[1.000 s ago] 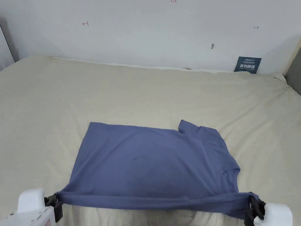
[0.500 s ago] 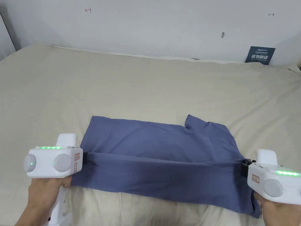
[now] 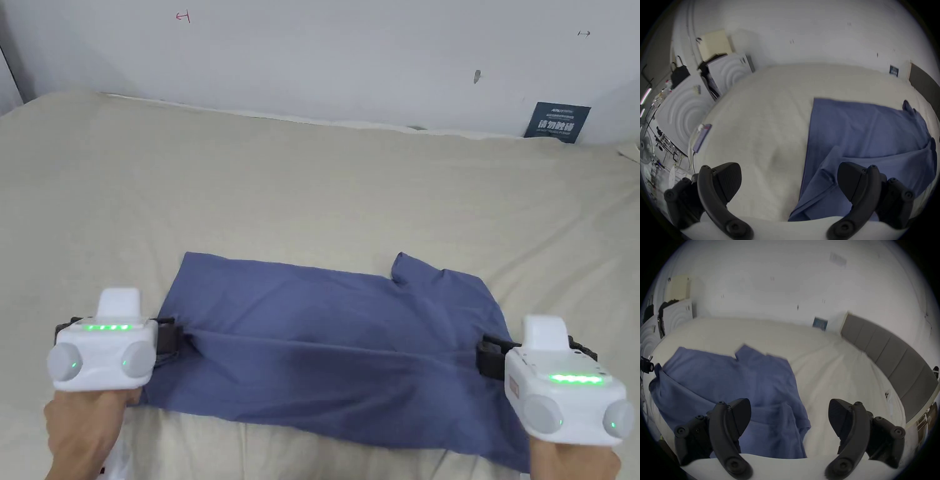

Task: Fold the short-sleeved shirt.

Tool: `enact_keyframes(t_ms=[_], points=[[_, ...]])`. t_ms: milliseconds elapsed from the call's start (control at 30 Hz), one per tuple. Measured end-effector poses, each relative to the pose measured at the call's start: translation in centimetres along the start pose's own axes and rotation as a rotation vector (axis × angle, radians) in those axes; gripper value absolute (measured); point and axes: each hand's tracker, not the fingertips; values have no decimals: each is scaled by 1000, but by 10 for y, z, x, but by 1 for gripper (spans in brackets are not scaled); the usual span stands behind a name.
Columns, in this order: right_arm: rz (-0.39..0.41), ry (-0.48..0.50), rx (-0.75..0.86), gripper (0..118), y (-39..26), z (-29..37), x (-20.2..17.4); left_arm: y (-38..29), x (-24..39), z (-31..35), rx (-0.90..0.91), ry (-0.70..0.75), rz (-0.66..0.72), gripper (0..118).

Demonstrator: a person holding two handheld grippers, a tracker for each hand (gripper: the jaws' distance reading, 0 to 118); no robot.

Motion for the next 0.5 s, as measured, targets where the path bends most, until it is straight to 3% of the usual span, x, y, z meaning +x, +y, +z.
enact_keyframes(t_ms=[133,200,300,333,367,400,433,467,500], points=[[43,22,105,102,9,46,-33,-11,5,59,180,-64,-25,114],[58,96,138,102,13,72,-51,-16,6,83,261,-120,-46,113],[44,89,114,101,22,103,-75,-26,8,113,291,-156,-2,111],[27,116,102,97,23,112,-81,-28,8,121,291,-172,1,104],[8,131,80,87,24,119,-87,-31,7,131,316,-194,5,86],[-9,134,73,65,24,127,-94,-33,7,140,321,-188,-2,54],[-8,133,72,21,24,136,-100,-35,10,148,320,-185,-7,11],[-8,121,60,0,22,144,-106,-38,9,155,325,-187,-15,10],[-23,127,61,0,19,152,-108,-42,6,162,334,-190,-20,10]])
